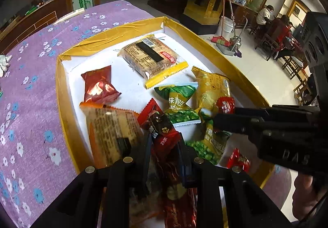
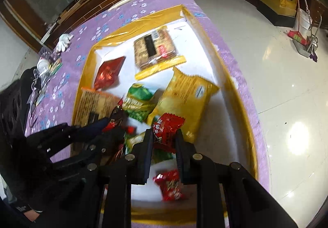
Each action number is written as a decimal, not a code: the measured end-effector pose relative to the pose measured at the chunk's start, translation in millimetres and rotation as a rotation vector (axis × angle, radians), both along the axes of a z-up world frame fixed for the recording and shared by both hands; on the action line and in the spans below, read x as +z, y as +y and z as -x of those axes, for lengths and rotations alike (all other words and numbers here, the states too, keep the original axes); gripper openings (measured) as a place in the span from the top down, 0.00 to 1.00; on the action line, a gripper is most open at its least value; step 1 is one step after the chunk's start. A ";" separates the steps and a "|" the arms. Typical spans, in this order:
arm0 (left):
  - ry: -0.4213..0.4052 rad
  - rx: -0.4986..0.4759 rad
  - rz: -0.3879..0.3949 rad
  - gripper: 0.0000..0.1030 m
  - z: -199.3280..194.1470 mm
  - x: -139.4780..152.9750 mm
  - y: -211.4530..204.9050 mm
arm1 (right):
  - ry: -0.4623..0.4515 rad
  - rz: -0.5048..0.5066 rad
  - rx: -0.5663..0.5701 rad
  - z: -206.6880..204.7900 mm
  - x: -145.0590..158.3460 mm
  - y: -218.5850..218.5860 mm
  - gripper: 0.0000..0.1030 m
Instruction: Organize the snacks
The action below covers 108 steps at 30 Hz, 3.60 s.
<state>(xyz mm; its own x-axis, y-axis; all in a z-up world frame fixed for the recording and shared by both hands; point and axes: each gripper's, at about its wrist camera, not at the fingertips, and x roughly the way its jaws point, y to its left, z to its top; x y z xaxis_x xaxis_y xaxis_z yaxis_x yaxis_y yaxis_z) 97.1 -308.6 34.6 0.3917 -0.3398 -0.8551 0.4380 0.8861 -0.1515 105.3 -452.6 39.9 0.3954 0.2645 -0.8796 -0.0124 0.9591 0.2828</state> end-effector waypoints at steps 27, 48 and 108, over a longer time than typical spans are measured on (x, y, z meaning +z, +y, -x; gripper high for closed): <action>0.013 0.076 0.021 0.77 -21.4 -2.9 3.0 | -0.053 0.052 0.066 -91.2 7.4 26.6 0.80; -0.068 0.089 -0.003 0.32 23.4 27.5 2.5 | -0.154 -0.026 -0.046 -11.2 51.3 -13.2 0.23; -0.254 0.036 -0.243 0.01 120.8 50.1 142.0 | -0.153 0.219 -0.126 170.9 46.6 116.2 0.00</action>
<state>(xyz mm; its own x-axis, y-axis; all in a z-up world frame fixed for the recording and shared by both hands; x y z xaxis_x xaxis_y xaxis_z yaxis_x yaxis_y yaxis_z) -23.7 -166.6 84.8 0.6103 -0.1208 -0.7829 0.4024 0.8986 0.1751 -65.6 -336.5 86.5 0.5458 0.0151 -0.8378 0.0843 0.9938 0.0728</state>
